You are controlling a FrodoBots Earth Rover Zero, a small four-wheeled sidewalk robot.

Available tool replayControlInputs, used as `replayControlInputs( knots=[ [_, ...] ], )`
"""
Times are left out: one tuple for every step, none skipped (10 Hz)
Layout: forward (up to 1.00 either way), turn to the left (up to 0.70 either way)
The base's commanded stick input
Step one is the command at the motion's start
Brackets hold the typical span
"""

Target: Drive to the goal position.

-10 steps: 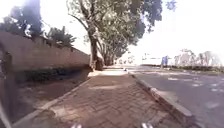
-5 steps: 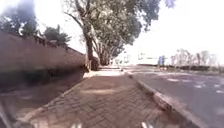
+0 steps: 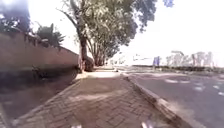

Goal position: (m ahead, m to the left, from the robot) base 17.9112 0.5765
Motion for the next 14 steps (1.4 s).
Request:
replayControlInputs(
  knots=[
    [0.70, 0.00],
    [0.70, 0.00],
    [0.70, 0.00],
    [0.70, 0.00],
    [0.70, 0.00],
    [0.70, 0.00],
    [0.70, 0.00],
    [0.70, 0.00],
    [0.70, 0.00],
    [0.70, 0.00],
    [0.70, 0.00],
    [0.70, 0.00],
    [0.70, 0.00],
    [0.70, 0.00]
  ],
)
